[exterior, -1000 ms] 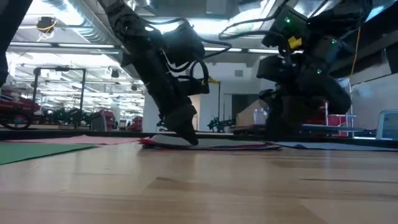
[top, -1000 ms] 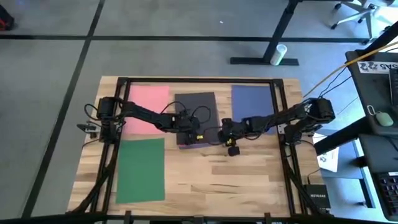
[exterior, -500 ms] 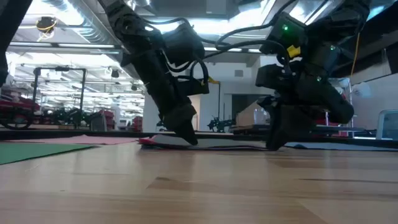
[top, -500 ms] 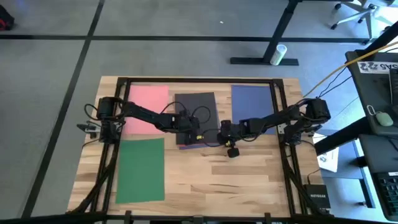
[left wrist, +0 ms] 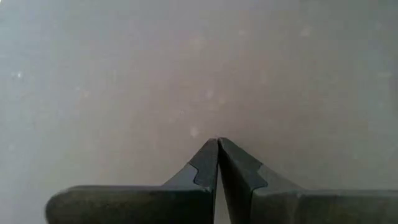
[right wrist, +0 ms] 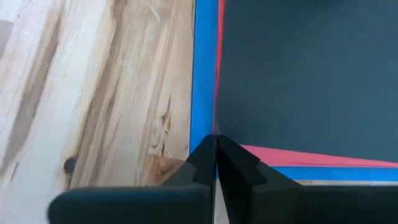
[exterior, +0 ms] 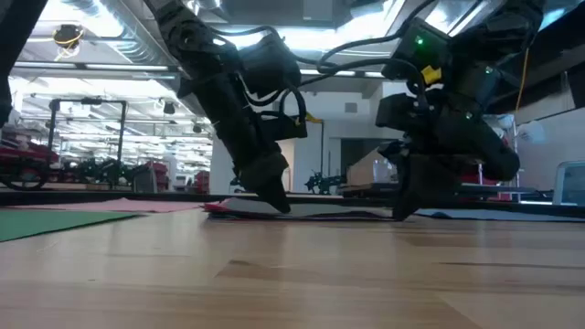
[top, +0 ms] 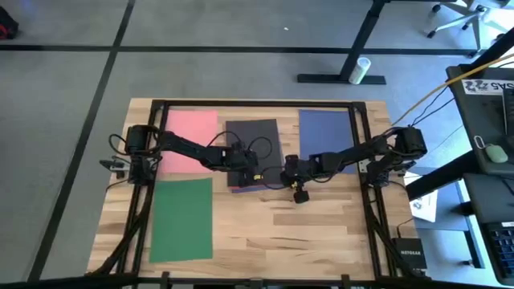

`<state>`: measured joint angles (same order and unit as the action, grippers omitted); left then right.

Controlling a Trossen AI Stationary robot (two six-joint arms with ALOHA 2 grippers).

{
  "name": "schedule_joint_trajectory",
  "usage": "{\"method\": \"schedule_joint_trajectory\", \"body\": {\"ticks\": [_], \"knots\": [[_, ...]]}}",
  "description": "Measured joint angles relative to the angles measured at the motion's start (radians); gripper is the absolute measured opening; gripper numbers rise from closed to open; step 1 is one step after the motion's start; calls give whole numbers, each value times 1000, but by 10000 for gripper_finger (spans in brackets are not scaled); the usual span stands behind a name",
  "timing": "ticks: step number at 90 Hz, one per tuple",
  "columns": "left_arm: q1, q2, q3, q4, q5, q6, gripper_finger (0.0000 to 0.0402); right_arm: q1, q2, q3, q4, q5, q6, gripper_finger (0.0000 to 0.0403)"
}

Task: Organize paper
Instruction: Move the black paper to the bottom right of the table

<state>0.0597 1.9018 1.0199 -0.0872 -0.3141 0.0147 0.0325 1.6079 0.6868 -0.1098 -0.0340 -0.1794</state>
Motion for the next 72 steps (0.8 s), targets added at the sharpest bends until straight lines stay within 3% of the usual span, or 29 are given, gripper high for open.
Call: {"method": "schedule_joint_trajectory", "body": {"ticks": [45,72], "knots": [[-37,-3,39,-11,7,35,0,1,-139,1,-57,-61,49,4],[-34,-3,40,-28,3,35,0,1,-90,1,-58,-81,41,94]]}}
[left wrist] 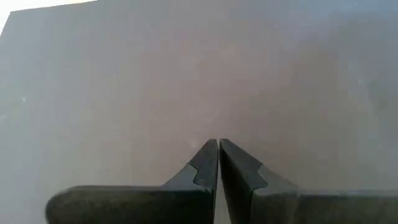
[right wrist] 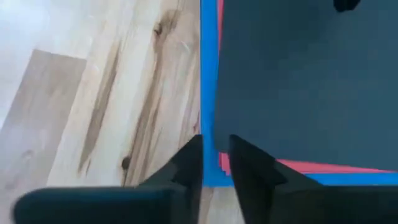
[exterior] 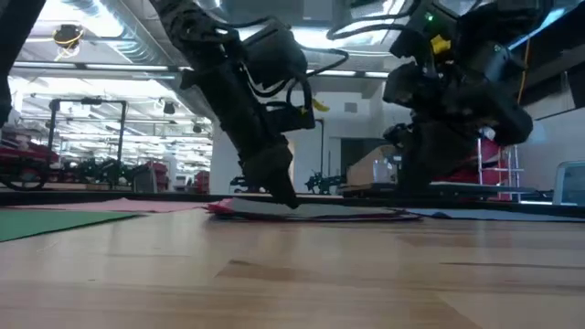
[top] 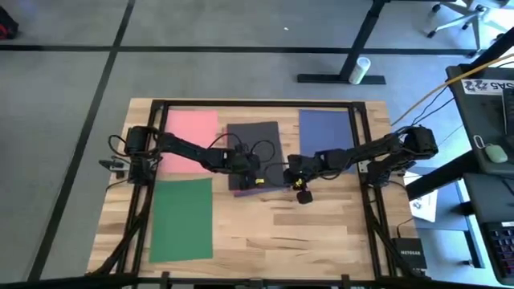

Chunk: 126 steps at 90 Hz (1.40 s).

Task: Organize paper
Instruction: Move the black paper to the bottom right of the table

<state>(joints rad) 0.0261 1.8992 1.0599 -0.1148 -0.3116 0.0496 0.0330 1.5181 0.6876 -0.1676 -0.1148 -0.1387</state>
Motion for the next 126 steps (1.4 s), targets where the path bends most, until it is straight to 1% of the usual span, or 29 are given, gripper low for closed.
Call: {"method": "schedule_joint_trajectory", "body": {"ticks": [12,29,53,60,67,77,82,118,126], "knots": [[0,0,0,-1,-1,-1,0,0,18,0,13,16,2,119],[1,0,0,-1,-3,-3,0,-1,32,0,15,17,-2,116],[1,-1,0,-2,-3,-9,0,-1,84,-1,41,18,-22,98],[1,-1,0,-3,-3,-9,0,-1,85,-1,38,33,-23,87],[1,-1,0,-3,-3,-9,0,-1,85,-1,39,47,-23,68],[1,-1,0,-3,-3,-9,0,-1,85,-1,40,61,-23,21],[1,-1,0,-4,-2,-9,0,-1,85,-1,42,61,-24,7],[1,-1,0,-5,-3,-12,0,0,80,-1,44,44,-21,1],[1,-1,1,-5,-3,-12,0,0,78,-1,56,75,0,1]]}}
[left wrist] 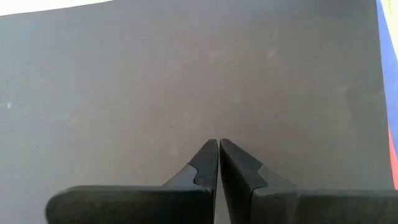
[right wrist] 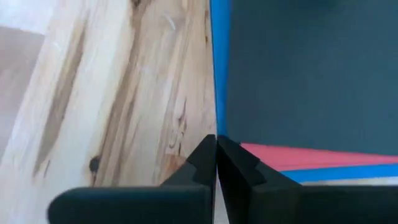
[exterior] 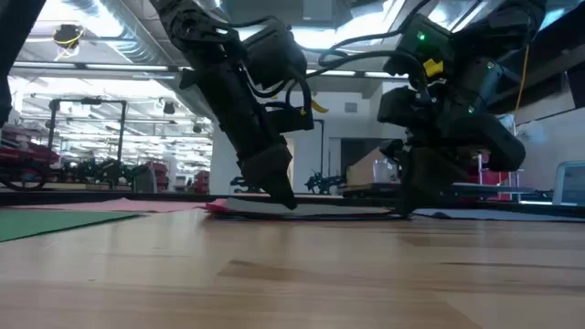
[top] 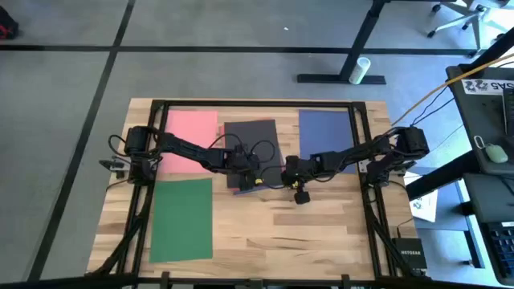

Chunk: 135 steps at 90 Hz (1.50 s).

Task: Organize paper
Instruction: Move the black paper to the bottom right of the table

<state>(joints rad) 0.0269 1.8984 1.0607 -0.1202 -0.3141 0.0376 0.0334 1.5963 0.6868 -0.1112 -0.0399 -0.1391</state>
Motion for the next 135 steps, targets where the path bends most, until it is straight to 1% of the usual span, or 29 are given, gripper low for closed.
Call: {"method": "schedule_joint_trajectory", "body": {"ticks": [9,16,39,51,83,110,119,135], "knots": [[0,0,0,0,0,0,0,0,0,0,-1,13,2,2],[0,0,0,0,0,0,0,0,0,0,-1,13,2,10],[0,0,0,0,0,0,0,0,0,0,-5,-10,18,73],[0,0,0,0,0,0,0,0,0,0,-25,-17,29,92],[0,0,0,0,0,-3,0,0,-1,0,-27,-24,30,95],[0,0,1,1,0,-4,0,0,-58,35,-74,-19,24,95],[0,0,1,0,0,-4,0,0,-54,36,-82,0,-5,95],[0,0,1,0,0,-4,0,-1,-7,35,-65,13,-36,95]]}}
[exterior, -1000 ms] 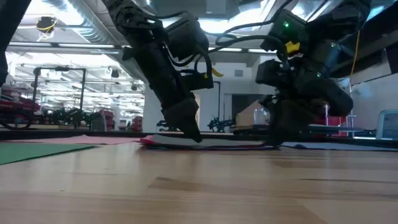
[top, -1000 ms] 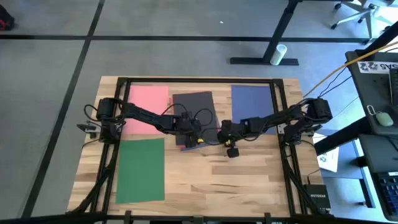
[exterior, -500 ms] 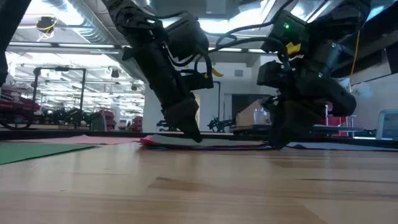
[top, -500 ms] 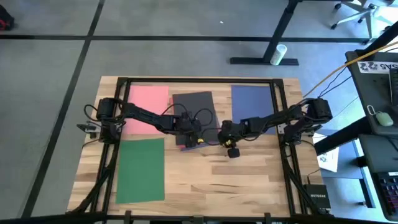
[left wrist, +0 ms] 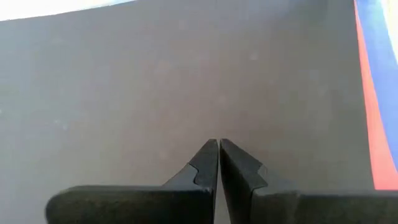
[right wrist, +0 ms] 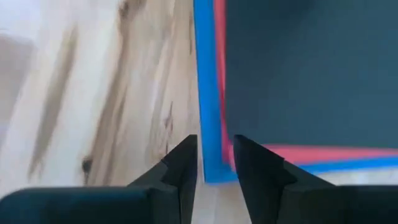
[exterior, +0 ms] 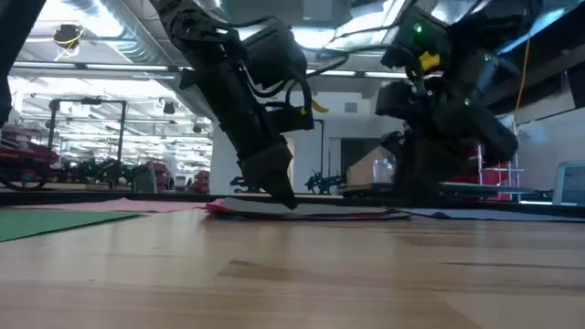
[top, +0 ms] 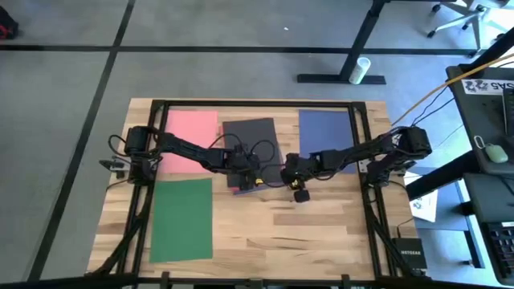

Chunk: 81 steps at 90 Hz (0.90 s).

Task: Organize paper
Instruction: Move the black paper to the bottom right of the table

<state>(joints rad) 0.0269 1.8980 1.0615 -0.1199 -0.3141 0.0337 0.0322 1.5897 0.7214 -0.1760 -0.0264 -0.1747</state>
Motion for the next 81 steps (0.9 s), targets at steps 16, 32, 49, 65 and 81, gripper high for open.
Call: {"method": "schedule_joint_trajectory", "body": {"ticks": [16,32,49,65,81], "knots": [[0,0,0,0,0,0,0,-5,12,1,14,35,-22,95],[0,0,0,-1,0,0,0,-23,12,1,18,35,-32,91],[0,0,0,0,0,0,0,-47,12,1,19,24,-34,33],[0,0,0,-1,0,0,0,-48,12,1,22,8,-40,8],[0,0,0,-1,0,0,0,-46,12,1,21,-12,-39,1]]}}
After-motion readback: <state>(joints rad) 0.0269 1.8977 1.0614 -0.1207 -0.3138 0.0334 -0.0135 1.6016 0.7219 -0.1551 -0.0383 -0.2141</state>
